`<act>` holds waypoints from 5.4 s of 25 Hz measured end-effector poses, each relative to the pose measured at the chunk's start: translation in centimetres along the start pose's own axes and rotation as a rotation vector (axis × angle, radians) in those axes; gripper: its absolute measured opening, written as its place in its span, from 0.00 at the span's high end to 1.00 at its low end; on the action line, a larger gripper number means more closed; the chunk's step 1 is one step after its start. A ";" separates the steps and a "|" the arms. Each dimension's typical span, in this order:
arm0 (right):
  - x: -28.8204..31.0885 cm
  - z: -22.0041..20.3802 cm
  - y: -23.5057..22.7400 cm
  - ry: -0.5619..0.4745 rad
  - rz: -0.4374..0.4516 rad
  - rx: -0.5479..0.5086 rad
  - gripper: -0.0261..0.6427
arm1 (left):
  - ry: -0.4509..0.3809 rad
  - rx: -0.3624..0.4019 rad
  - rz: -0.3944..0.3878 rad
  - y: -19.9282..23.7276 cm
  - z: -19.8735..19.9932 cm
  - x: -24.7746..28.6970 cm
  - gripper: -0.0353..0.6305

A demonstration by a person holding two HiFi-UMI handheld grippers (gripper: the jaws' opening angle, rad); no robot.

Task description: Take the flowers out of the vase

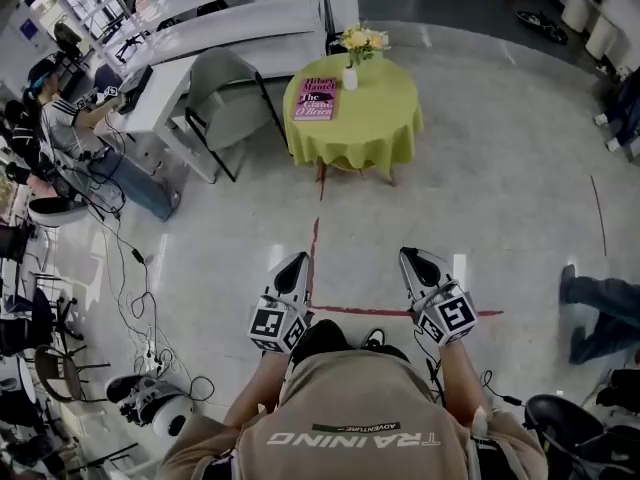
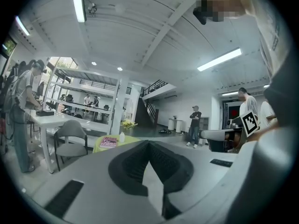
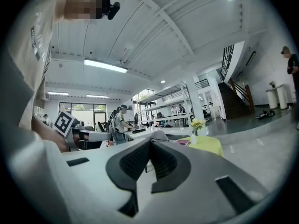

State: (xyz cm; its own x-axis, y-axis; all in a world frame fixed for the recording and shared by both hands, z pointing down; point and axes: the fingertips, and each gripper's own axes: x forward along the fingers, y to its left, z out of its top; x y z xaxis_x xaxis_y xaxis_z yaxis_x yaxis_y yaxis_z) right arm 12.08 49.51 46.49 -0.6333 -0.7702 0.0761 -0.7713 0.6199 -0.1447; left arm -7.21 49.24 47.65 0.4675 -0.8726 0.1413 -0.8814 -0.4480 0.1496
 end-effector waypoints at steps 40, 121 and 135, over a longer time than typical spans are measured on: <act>40.7 3.0 -26.9 0.021 -0.090 0.032 0.96 | -0.019 -0.036 -0.131 25.2 7.3 39.1 0.93; 73.5 1.4 -51.2 0.011 -0.235 0.049 0.93 | 0.181 -0.149 -0.097 39.8 1.8 59.8 0.93; 66.0 6.3 -49.4 0.079 -0.164 -0.016 0.93 | 0.108 -0.120 -0.167 35.7 4.7 60.5 0.93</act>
State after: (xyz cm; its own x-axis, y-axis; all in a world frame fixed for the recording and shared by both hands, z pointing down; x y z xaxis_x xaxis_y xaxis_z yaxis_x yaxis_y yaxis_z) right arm 8.76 -32.87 52.45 -0.5017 -0.8472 0.1749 -0.8650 0.4899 -0.1080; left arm -10.71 -20.49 56.91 0.6167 -0.7593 0.2078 -0.7796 -0.5527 0.2946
